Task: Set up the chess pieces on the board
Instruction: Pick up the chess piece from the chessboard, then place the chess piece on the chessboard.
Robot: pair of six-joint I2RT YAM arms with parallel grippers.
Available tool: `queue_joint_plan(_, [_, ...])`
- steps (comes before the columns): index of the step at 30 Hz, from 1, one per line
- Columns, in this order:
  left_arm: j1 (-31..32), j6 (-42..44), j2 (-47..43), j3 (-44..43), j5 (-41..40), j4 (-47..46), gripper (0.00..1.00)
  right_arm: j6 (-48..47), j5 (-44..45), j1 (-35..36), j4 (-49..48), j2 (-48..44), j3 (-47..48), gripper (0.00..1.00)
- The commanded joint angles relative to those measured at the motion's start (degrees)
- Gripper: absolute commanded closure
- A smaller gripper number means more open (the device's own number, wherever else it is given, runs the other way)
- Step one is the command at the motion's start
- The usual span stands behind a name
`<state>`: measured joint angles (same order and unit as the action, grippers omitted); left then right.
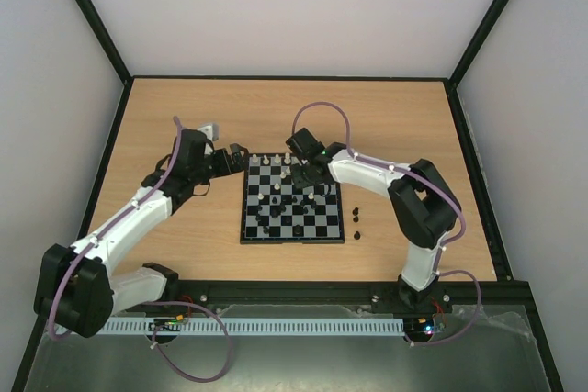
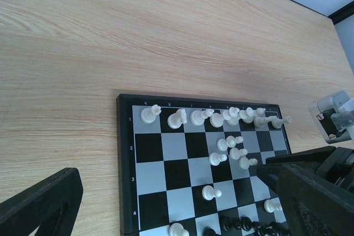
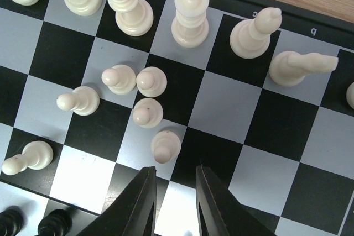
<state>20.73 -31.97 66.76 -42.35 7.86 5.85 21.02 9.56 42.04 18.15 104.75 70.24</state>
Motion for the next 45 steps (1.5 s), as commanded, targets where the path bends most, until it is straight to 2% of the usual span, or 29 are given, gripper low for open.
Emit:
queue_joint_plan(1, [0.19,-0.33,0.56,0.67,-0.47,-0.38,0.01,-0.44,1.04,0.41,2.49,1.64,1.97,0.78])
queue_joint_plan(23, [0.19,-0.23,0.94,1.01,-0.08,-1.19,0.01,-0.62,2.3,0.41,1.32,4.02,3.59,0.78])
queue_joint_plan(29, [0.19,-0.29,0.6,1.03,0.05,-1.27,0.0,-0.66,3.21,0.4,0.73,4.11,3.86,0.84])
queue_joint_plan(34, [0.19,-0.28,0.47,1.13,0.13,-1.3,0.0,-0.54,4.13,0.41,1.01,3.64,3.46,0.95])
queue_joint_plan(41, [0.19,-0.36,0.89,1.15,0.55,-1.44,0.0,0.72,10.99,-0.14,3.31,-0.15,0.83,0.95])
queue_joint_plan(45, [0.19,-0.34,1.35,1.26,1.25,-1.9,0.01,1.56,11.29,-2.48,3.45,-2.08,-0.91,0.95])
